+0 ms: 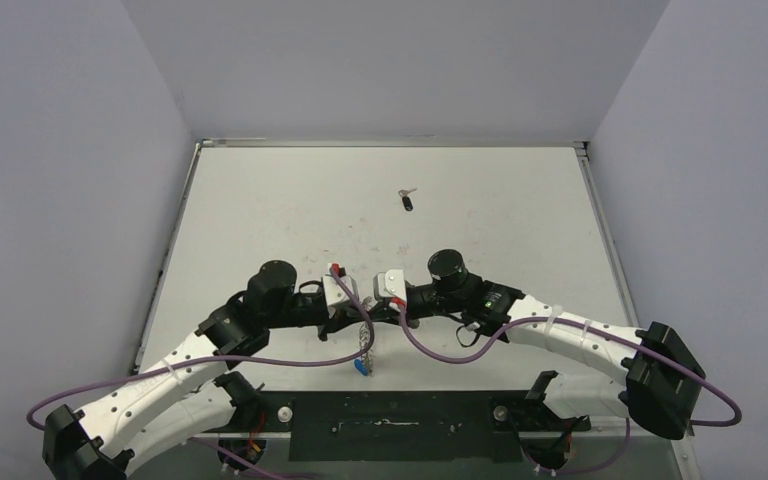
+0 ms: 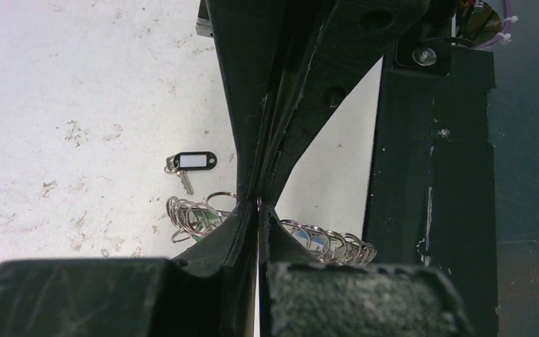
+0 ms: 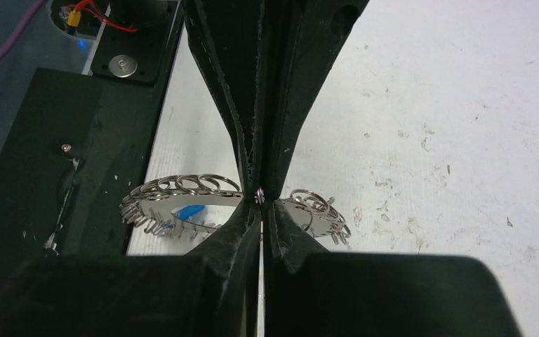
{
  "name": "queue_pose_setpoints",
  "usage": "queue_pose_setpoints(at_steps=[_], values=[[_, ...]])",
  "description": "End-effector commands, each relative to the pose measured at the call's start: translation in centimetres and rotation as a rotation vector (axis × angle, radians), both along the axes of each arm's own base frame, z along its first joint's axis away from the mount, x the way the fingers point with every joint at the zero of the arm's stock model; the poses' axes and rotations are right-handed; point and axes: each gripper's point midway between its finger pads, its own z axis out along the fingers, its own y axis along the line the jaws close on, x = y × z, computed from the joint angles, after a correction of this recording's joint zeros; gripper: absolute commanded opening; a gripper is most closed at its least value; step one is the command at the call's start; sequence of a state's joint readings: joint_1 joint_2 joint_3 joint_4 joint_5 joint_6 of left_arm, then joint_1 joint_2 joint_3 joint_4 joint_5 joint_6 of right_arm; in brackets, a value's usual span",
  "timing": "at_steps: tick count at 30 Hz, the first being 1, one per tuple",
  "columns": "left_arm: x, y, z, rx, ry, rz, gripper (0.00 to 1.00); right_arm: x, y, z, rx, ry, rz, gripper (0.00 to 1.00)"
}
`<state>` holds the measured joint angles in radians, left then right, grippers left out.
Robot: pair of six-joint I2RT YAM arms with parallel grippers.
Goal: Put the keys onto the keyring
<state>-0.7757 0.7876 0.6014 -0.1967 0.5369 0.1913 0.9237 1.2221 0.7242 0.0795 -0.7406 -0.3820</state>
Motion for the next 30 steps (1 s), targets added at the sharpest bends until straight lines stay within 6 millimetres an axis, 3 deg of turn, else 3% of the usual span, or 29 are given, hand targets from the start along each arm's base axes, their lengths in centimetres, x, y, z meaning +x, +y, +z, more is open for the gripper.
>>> queue_pose_setpoints(at_steps=[1,6,11,14,20,25,30], values=[[0.1,-1.0,4.3,-0.114,-0.084,-0.033,0.00,0.6,0.5,2.1,0.038,-0.066,0.003,0.00],[0.6,-0.8,4.5,-0.122,-0.102,-0.004,0.00,1.1,0.3,2.3,0.050,-0.072,-0.039,0.00],[1.9,0.3,4.9,-0.134,-0.161,0.098,0.23,1.5,0.1,3.9,0.154,-0.060,-0.102,0.00],[2.8,1.4,5.3,-0.165,-0.198,0.190,0.28,1.5,0.0,4.9,0.226,-0.034,-0.126,0.00],[1.6,2.4,5.4,-0.261,-0.298,0.177,0.37,1.1,0.1,6.1,0.293,0.007,-0.121,0.00],[-0.2,2.4,4.9,-0.347,-0.391,0.092,0.39,0.5,0.0,7.0,0.330,0.015,-0.103,0.00],[-0.6,2.5,5.2,-0.442,-0.439,0.095,0.32,-0.4,0.0,7.2,0.338,0.029,-0.065,0.00]])
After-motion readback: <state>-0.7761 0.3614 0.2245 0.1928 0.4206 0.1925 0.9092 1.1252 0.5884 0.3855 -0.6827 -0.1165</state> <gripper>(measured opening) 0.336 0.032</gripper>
